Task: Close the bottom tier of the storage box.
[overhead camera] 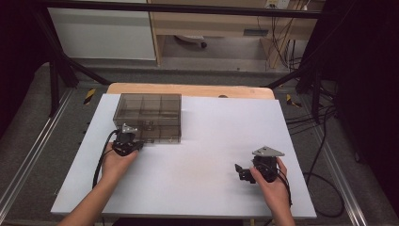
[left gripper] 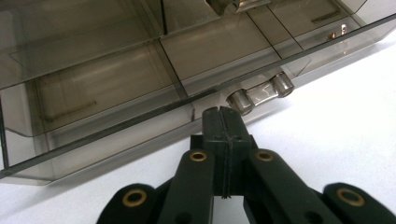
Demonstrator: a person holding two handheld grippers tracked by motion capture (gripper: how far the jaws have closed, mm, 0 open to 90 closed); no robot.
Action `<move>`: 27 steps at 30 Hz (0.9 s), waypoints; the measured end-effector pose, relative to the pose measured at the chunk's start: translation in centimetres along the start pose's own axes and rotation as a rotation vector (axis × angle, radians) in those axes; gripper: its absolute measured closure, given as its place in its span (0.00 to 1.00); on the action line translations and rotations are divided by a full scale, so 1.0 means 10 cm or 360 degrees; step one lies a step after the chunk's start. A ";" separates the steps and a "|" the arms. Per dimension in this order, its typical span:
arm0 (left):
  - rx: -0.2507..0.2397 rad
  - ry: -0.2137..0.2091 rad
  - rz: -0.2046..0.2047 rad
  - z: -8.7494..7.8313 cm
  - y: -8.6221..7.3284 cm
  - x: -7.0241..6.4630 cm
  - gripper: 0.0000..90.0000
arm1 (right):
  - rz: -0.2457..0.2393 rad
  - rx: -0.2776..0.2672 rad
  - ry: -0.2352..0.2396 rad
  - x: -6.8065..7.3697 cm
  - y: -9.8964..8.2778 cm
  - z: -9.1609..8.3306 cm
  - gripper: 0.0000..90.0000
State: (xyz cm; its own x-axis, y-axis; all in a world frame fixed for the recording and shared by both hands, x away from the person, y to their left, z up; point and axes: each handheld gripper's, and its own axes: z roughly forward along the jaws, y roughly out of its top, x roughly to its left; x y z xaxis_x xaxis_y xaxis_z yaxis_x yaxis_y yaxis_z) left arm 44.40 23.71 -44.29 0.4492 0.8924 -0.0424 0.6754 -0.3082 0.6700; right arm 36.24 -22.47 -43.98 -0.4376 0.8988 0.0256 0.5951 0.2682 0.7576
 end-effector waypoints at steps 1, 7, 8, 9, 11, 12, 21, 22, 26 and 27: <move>0.0002 0.0001 0.0003 0.00 0.01 0.00 1.00 | 0.0002 0.0000 0.0001 0.00 0.00 0.00 0.04; 0.0002 0.0004 -0.0004 0.03 0.03 0.02 1.00 | 0.0009 0.0006 0.0000 0.00 0.00 0.00 0.04; 0.0002 0.0006 -0.0006 0.03 0.04 0.02 1.00 | 0.0004 0.0015 0.0003 0.00 0.00 0.00 0.04; 0.0004 0.0004 -0.0006 0.03 0.04 0.02 1.00 | -0.0007 0.0014 0.0000 -0.01 -0.01 0.00 0.04; 0.0002 0.0001 -0.0015 0.04 0.05 0.03 1.00 | 0.0014 0.0014 0.0002 0.00 0.00 0.00 0.04; 0.0003 -0.0001 -0.0015 0.04 0.05 0.03 1.00 | 0.0015 0.0013 0.0004 0.00 0.00 0.00 0.04; 0.0014 0.0016 0.0001 0.07 0.09 0.04 1.00 | 0.0011 0.0019 0.0008 0.00 0.00 0.00 0.04; 0.0013 0.0013 -0.0004 0.07 0.09 0.05 1.00 | 0.0002 0.0016 0.0005 0.00 -0.01 0.01 0.04; 0.0014 -0.0009 -0.0038 0.08 0.10 0.08 1.00 | 0.0021 0.0003 0.0020 -0.01 0.01 0.00 0.04; 0.0015 -0.0004 -0.0029 0.08 0.11 0.08 1.00 | 0.0010 0.0000 0.0016 -0.01 0.01 0.00 0.04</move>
State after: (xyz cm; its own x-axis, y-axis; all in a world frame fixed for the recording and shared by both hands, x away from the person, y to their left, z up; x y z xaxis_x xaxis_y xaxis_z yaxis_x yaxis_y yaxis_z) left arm 45.98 23.78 -44.21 0.4382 0.8971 -0.0564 0.6889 -0.2949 0.6622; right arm 36.32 -22.52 -43.94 -0.4406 0.8969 0.0368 0.5978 0.2626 0.7574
